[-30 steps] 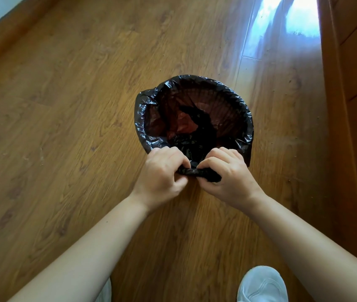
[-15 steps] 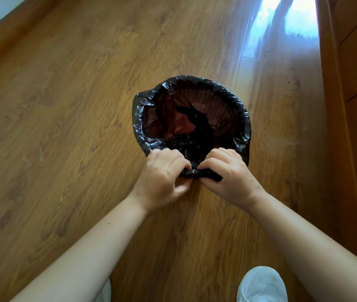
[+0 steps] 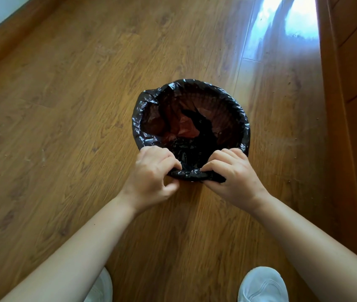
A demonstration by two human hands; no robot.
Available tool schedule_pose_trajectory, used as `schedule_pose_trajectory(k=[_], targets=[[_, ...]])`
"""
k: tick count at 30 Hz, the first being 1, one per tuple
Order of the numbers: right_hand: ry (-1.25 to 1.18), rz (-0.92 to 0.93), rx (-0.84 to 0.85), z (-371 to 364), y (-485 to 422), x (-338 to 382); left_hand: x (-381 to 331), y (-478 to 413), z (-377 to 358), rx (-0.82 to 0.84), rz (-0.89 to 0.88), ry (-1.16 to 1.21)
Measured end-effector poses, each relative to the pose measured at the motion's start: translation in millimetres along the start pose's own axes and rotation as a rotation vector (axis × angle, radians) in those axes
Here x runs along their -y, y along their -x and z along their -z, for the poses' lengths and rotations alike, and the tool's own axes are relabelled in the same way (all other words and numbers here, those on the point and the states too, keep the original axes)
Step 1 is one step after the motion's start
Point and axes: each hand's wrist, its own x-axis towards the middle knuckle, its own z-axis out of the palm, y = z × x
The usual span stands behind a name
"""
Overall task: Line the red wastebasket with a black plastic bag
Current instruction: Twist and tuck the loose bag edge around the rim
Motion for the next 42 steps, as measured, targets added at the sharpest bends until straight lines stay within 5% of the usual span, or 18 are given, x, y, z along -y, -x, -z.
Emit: schedule_pose_trajectory(k=[18,29,42], targets=[[0.043,0.004,0.049,14,11,-6,-5,5,-5,-0.026,-0.016,0.048],[-0.017,-0.085,-0.009,-3,-1,5,-19,3,-7,0.043,-0.062,-0.117],[0.114,0.037,0.053,9,4,-7,-8,7,-5,0.001,-0.024,-0.064]])
